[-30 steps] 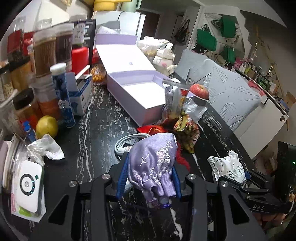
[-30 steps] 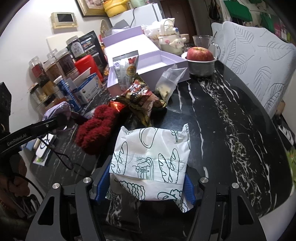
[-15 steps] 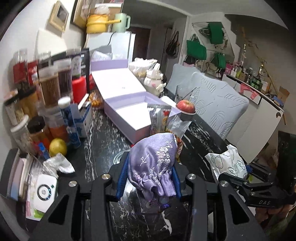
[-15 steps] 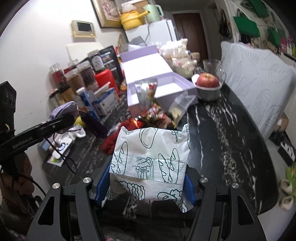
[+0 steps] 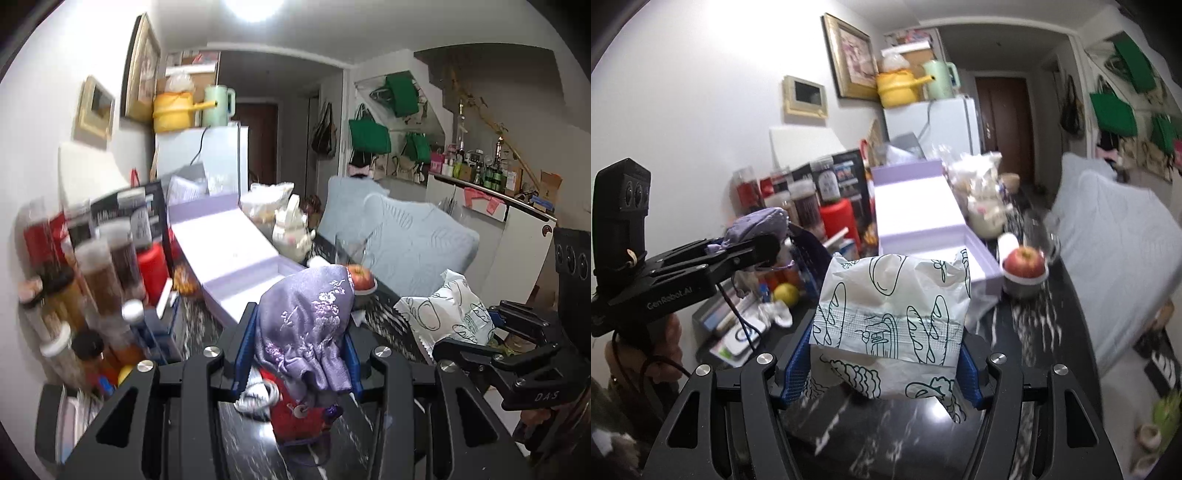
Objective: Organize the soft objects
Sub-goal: 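Carry lavender pouch in left tool while right tool carries bag to box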
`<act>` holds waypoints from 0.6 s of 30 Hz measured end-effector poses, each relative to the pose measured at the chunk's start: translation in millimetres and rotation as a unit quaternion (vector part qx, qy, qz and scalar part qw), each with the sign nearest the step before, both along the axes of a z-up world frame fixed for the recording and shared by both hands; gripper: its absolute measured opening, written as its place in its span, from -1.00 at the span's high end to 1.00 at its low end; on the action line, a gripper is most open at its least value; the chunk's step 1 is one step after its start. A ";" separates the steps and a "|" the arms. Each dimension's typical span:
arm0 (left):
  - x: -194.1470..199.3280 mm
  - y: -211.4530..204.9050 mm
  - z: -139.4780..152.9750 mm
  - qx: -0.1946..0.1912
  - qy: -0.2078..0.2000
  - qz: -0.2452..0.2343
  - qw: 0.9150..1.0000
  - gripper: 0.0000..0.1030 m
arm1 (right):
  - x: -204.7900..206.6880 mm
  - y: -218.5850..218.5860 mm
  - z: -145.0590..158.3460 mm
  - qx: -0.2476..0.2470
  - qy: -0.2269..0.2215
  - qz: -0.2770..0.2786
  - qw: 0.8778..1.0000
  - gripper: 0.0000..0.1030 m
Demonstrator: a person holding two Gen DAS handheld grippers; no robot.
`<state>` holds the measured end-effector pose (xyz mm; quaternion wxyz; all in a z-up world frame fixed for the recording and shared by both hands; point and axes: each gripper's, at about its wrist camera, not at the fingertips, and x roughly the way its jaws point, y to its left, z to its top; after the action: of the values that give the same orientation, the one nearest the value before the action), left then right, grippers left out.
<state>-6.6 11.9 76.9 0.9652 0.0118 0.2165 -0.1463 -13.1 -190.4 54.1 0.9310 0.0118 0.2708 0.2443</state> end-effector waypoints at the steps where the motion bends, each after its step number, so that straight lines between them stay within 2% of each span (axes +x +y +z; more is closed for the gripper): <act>1: 3.2 -0.3 4.7 0.001 -0.006 -0.001 1.000 0.21 | 3.9 1.2 4.5 -0.001 -0.006 0.002 1.000 -0.28; 10: 53.5 -5.7 45.7 0.013 -0.054 -0.005 0.998 0.21 | 53.9 12.7 44.8 0.000 -0.044 0.023 0.999 -0.28; 18: 113.0 -7.8 72.4 0.013 -0.069 -0.004 0.998 0.21 | 114.6 26.0 81.8 -0.006 -0.076 0.030 0.997 -0.28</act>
<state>106.4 4.0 149.3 0.9769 0.0350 0.1516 -0.1466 101.5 -164.5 135.9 0.9412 -0.0208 0.2011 0.2707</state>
